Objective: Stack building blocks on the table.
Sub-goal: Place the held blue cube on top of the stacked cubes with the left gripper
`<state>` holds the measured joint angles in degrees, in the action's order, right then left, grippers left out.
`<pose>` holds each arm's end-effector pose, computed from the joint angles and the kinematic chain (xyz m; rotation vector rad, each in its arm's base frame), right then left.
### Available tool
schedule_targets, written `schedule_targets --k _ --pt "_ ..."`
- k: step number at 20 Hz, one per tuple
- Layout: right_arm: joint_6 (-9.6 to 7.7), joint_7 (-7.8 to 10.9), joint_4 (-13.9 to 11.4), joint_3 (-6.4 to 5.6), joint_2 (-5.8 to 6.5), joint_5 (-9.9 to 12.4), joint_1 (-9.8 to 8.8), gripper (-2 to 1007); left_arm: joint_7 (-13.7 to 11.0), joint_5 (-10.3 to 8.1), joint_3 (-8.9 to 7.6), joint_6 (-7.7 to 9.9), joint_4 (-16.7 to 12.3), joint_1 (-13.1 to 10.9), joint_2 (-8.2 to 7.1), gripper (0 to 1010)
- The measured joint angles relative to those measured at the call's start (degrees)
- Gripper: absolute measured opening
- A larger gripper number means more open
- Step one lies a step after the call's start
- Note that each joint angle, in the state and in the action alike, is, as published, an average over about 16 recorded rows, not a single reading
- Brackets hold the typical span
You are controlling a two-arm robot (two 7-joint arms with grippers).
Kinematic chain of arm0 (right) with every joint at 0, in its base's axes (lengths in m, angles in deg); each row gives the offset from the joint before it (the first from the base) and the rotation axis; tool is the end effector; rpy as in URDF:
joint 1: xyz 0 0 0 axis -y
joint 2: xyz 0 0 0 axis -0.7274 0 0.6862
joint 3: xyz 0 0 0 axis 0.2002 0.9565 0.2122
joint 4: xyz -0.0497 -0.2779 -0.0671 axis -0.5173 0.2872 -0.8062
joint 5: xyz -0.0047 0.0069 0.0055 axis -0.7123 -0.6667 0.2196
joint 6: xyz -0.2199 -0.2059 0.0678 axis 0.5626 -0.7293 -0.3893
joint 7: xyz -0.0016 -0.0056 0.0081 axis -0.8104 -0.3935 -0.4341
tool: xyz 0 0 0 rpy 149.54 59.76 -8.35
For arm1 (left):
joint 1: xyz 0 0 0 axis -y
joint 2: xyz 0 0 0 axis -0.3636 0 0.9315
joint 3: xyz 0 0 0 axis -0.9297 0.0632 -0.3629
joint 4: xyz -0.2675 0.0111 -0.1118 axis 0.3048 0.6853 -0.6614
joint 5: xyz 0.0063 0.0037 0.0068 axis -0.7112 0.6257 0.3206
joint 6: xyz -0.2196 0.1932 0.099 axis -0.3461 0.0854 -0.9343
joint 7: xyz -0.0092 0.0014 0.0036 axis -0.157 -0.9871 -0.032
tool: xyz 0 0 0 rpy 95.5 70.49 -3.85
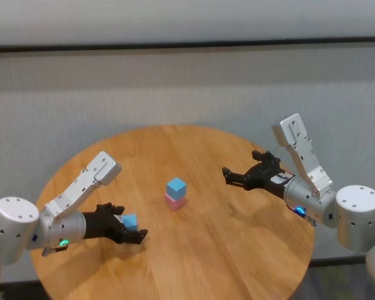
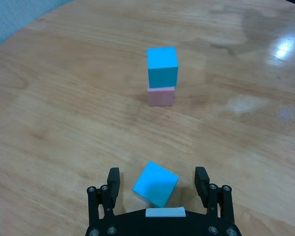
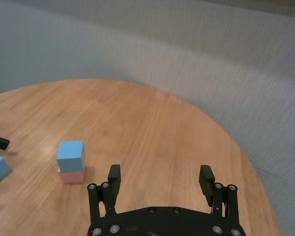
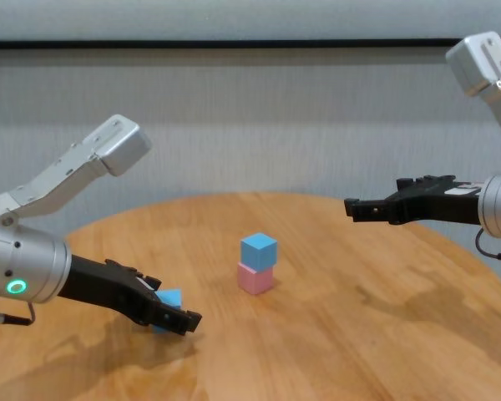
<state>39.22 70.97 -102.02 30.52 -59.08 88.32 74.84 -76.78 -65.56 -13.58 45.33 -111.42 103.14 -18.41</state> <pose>0.4691 -0.0179 -0.2668 -0.3261 0.0321 -1.0032 0.4665 0.0401 -0.2790 0.5953 0.0995 0.7053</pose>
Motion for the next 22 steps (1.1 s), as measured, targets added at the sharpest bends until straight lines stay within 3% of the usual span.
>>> schedule_targets --k 12,22 --pt "0.00 0.00 0.0 0.00 0.00 0.0 0.00 1005 -0.6 0.31 0.59 0.80 1.6 1.1 0.49 945" --pt "0.00 0.00 0.0 0.00 0.00 0.0 0.00 1005 -0.5 0.62 0.71 1.59 1.9 1.3 0.57 709"
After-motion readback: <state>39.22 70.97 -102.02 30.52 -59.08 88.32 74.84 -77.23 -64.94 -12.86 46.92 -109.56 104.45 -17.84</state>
